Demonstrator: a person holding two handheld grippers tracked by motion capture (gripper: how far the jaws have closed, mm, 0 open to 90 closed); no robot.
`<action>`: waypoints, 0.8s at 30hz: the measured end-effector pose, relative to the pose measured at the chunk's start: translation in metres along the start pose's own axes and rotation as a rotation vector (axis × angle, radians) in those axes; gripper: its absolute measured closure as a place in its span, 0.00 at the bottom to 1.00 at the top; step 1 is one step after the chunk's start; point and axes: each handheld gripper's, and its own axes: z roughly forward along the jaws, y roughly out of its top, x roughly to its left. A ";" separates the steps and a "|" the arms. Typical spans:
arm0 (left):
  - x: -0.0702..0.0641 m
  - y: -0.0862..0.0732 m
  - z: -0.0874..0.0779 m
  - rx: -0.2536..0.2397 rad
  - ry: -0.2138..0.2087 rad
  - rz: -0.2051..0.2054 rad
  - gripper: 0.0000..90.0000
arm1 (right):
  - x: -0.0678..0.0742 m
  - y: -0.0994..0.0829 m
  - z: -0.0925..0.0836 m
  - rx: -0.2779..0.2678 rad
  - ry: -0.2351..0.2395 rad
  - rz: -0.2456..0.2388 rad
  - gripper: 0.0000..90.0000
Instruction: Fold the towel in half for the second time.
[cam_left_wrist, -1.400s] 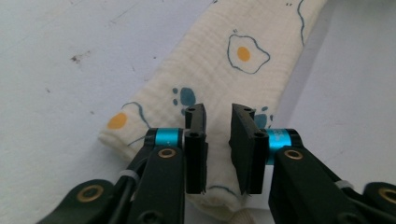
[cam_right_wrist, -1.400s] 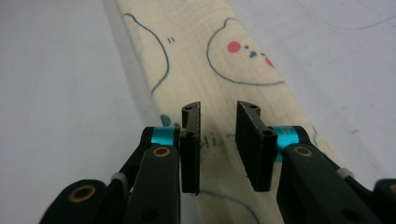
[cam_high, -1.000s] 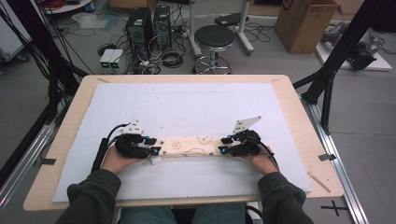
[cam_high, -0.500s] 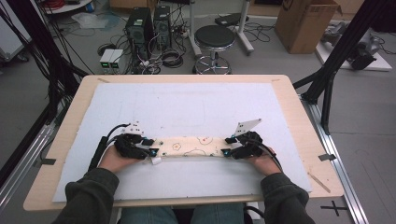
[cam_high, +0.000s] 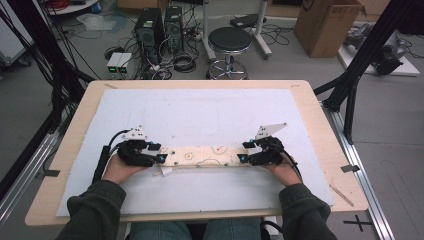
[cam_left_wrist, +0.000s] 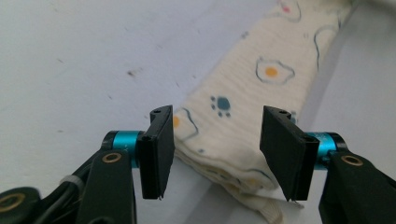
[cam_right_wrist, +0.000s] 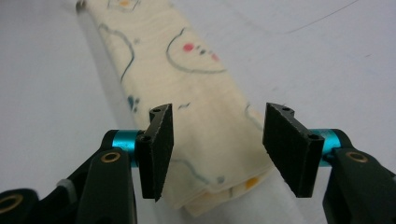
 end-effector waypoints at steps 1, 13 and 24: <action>0.003 0.001 -0.002 -0.012 0.008 -0.009 0.49 | -0.002 0.002 -0.002 -0.018 -0.004 0.015 0.48; 0.017 -0.004 0.013 0.048 0.034 -0.098 0.59 | -0.027 -0.002 0.011 0.081 -0.023 0.181 0.55; 0.014 -0.007 0.021 0.091 0.023 -0.093 0.71 | -0.027 -0.007 0.015 0.085 0.003 0.189 0.68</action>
